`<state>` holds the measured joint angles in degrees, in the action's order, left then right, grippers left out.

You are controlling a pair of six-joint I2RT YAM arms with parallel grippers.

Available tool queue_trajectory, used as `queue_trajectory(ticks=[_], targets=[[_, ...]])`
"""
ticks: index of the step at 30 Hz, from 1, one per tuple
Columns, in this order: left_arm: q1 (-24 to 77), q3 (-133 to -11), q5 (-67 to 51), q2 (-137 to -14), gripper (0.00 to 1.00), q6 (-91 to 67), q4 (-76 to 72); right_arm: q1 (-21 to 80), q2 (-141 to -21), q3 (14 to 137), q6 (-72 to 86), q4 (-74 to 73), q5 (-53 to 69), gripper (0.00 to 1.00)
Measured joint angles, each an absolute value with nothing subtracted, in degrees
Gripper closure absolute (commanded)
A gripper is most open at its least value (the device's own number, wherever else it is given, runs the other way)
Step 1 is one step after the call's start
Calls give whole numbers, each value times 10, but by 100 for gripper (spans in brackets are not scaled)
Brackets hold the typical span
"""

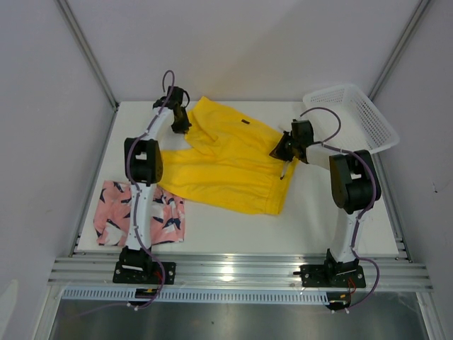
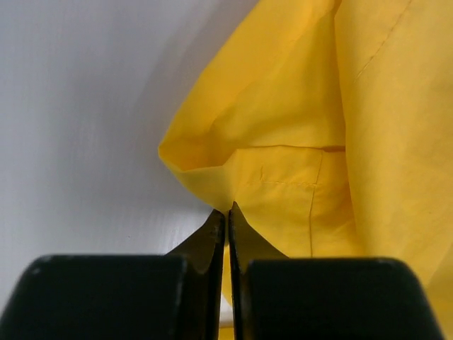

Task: Fold and stack the shorts

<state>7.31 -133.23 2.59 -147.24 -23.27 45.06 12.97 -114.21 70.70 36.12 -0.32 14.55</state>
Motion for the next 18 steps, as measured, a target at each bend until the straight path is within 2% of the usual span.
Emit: queue_trajectory(ticks=[9, 18], targets=[[73, -1148, 20, -1370, 100, -247, 364, 132, -1168, 706, 360, 11, 186, 100], [69, -844, 9, -1192, 100, -321, 208, 133, -1213, 764, 372, -9, 199, 100]])
